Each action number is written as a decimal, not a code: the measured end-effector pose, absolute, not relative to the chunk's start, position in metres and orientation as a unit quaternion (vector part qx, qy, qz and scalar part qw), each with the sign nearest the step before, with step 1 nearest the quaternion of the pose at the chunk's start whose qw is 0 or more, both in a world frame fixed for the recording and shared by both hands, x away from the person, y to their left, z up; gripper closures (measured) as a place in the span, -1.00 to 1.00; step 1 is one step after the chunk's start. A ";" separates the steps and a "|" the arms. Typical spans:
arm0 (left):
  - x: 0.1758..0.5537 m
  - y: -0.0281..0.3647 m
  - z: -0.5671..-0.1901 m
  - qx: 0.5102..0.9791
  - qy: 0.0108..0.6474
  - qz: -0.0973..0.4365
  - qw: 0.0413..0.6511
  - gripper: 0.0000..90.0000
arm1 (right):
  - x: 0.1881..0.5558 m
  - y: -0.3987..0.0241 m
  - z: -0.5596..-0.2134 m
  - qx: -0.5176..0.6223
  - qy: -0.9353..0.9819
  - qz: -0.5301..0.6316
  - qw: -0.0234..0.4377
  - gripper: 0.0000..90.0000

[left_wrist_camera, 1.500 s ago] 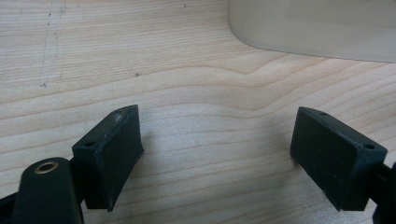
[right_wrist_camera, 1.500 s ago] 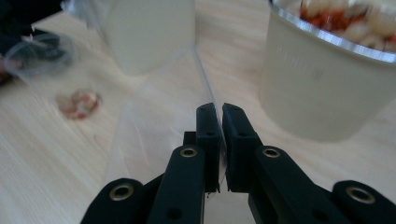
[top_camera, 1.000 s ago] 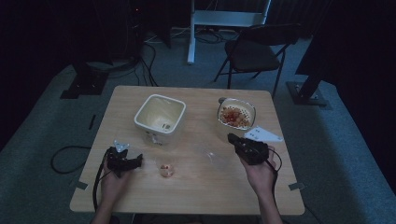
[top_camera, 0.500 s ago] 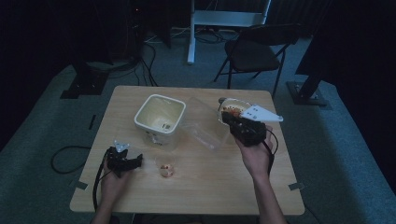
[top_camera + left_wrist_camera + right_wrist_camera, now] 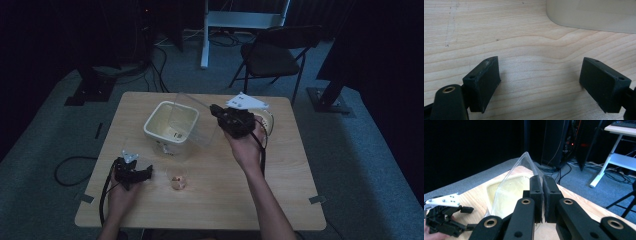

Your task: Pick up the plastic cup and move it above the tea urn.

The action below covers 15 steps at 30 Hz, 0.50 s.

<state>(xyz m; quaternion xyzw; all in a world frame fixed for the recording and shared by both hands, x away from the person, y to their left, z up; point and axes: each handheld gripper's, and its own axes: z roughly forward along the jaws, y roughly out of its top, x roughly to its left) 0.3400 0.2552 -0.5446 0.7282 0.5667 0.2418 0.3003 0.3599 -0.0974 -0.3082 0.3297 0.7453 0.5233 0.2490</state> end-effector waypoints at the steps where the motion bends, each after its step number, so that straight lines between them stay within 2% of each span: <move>1: 0.340 0.255 -0.545 0.728 0.566 0.242 0.300 -0.61 | 0.367 -0.089 -0.310 0.332 0.746 0.523 0.243 0.95; 5: 0.340 0.256 -0.544 0.730 0.565 0.241 0.298 -0.61 | 0.380 -0.076 -0.316 0.336 0.748 0.526 0.227 0.93; 6: 0.340 0.256 -0.544 0.730 0.565 0.241 0.299 -0.61 | 0.388 -0.071 -0.321 0.332 0.746 0.539 0.204 0.73; 7: 0.340 0.255 -0.545 0.729 0.566 0.242 0.300 -0.61 | 0.388 -0.071 -0.321 0.332 0.746 0.539 0.204 0.73; 8: 0.340 0.255 -0.545 0.729 0.565 0.242 0.299 -0.61 | 0.392 -0.072 -0.324 0.343 0.734 0.561 0.174 0.47; 12: 0.340 0.255 -0.545 0.729 0.566 0.242 0.300 -0.61 | 0.387 -0.081 -0.327 0.341 0.729 0.565 0.181 0.34; 15: 0.340 0.255 -0.545 0.730 0.565 0.241 0.299 -0.61 | 0.384 -0.087 -0.330 0.341 0.733 0.559 0.185 0.32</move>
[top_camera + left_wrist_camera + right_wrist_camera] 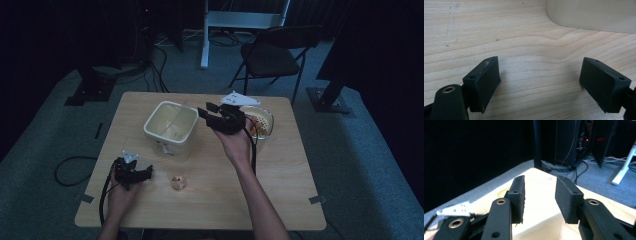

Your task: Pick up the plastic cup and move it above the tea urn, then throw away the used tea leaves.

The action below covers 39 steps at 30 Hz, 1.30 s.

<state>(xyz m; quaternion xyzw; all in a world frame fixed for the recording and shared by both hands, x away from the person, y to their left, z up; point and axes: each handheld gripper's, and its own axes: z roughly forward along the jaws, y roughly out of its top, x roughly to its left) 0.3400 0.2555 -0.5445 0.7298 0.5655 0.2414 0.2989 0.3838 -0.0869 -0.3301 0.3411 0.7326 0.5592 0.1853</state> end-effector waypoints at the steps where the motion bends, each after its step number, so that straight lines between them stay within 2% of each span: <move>1: 0.340 0.255 -0.545 0.730 0.566 0.241 0.299 -0.61 | 0.379 -0.093 -0.334 0.337 0.736 0.557 0.185 0.27; 4: 0.340 0.256 -0.544 0.730 0.565 0.242 0.299 -0.61 | 0.372 -0.099 -0.342 0.332 0.740 0.554 0.185 0.20; 9: 0.339 0.256 -0.545 0.736 0.557 0.240 0.301 -0.61 | 0.352 -0.114 -0.382 0.328 0.764 0.526 0.175 0.08; 13: 0.337 0.257 -0.544 0.741 0.551 0.236 0.302 -0.61 | 0.346 -0.120 -0.404 0.329 0.779 0.508 0.164 0.14; 17: 0.337 0.257 -0.544 0.741 0.551 0.236 0.303 -0.61 | 0.345 -0.126 -0.432 0.345 0.782 0.502 0.132 0.15; 25: 0.335 0.255 -0.544 0.734 0.559 0.240 0.300 -0.57 | 0.337 -0.135 -0.455 0.356 0.788 0.487 0.124 0.10; 26: 0.330 0.253 -0.544 0.736 0.553 0.241 0.307 -0.45 | 0.336 -0.138 -0.460 0.360 0.787 0.486 0.119 0.09; 27: 0.329 0.251 -0.543 0.741 0.548 0.235 0.307 -0.42 | 0.335 -0.139 -0.463 0.363 0.788 0.484 0.117 0.09; 31: 0.318 0.237 -0.541 0.779 0.490 0.232 0.315 -0.36 | 0.329 -0.141 -0.476 0.362 0.795 0.472 0.119 0.02; 39: 0.301 0.222 -0.537 0.814 0.415 0.181 0.363 -0.34 | 0.321 -0.147 -0.494 0.364 0.806 0.455 0.104 -0.11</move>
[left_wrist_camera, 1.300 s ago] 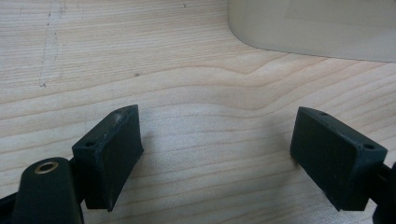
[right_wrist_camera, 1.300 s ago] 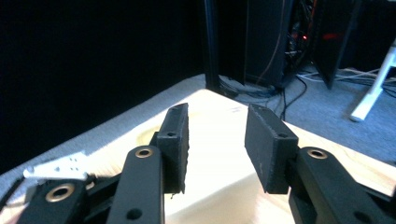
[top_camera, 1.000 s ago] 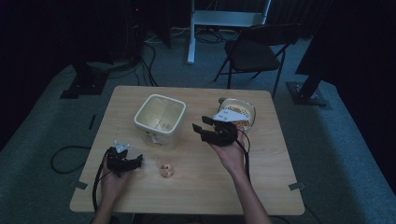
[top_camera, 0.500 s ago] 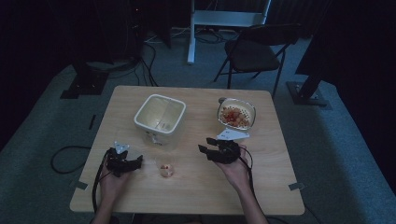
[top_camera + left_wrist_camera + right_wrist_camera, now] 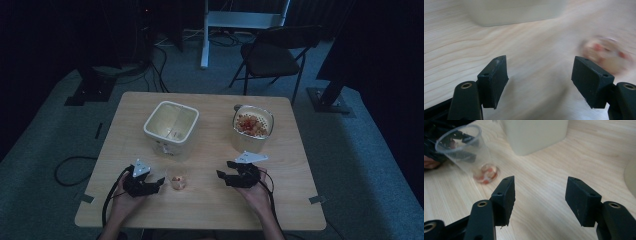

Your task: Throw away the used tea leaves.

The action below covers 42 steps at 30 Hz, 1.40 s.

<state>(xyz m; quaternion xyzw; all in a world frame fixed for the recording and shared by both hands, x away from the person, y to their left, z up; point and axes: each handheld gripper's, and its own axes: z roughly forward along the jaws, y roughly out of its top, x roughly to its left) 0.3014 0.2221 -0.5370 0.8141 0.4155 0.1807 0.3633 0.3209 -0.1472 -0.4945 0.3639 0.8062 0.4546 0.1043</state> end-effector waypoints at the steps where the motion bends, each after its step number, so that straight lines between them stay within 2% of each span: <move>1: 0.299 0.219 -0.537 0.819 0.403 0.177 0.368 -0.33 | 0.320 -0.147 -0.496 0.361 0.808 0.453 0.107 -0.11; 5: 0.296 0.207 -0.536 0.836 0.360 0.163 0.380 -0.22 | 0.319 -0.146 -0.499 0.357 0.811 0.451 0.110 -0.13; 14: 0.298 0.187 -0.541 0.846 0.321 0.111 0.412 -0.06 | 0.316 -0.133 -0.509 0.329 0.822 0.456 0.095 -0.12; 19: 0.297 0.183 -0.544 0.852 0.316 0.116 0.400 -0.12 | 0.312 -0.113 -0.516 0.305 0.826 0.468 0.074 -0.23; 25: 0.296 0.186 -0.544 0.851 0.324 0.130 0.393 -0.15 | 0.310 -0.077 -0.515 0.264 0.832 0.480 0.083 -0.31; 32: 0.292 0.188 -0.544 0.856 0.324 0.145 0.375 -0.15 | 0.313 -0.041 -0.513 0.231 0.836 0.488 0.096 -0.52; 36: 0.292 0.189 -0.544 0.856 0.326 0.143 0.374 -0.15 | 0.316 -0.031 -0.512 0.224 0.829 0.500 0.111 -0.43; 42: 0.292 0.189 -0.544 0.856 0.328 0.143 0.372 -0.16 | 0.325 -0.026 -0.516 0.219 0.823 0.512 0.109 -0.54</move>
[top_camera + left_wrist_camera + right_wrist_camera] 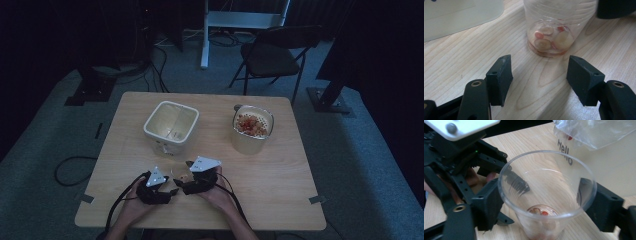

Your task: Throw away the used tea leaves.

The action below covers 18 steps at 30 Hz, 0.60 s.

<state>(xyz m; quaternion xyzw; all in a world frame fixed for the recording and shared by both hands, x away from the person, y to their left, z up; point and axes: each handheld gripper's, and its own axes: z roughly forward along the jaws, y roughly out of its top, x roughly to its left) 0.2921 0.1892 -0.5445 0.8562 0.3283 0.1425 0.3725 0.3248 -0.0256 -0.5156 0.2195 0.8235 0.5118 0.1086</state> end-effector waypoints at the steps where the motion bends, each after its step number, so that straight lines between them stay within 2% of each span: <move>1: 0.292 0.189 -0.544 0.856 0.329 0.144 0.372 -0.16 | 0.326 -0.025 -0.516 0.219 0.822 0.514 0.108 -0.57; 5: 0.292 0.191 -0.544 0.855 0.333 0.145 0.372 -0.16 | 0.331 -0.019 -0.520 0.220 0.823 0.514 0.105 -0.56; 10: 0.291 0.191 -0.544 0.856 0.332 0.148 0.368 -0.17 | 0.331 -0.018 -0.523 0.225 0.816 0.521 0.111 -0.37; 18: 0.293 0.193 -0.544 0.854 0.336 0.149 0.367 -0.18 | 0.322 -0.051 -0.497 0.248 0.794 0.532 0.158 -0.32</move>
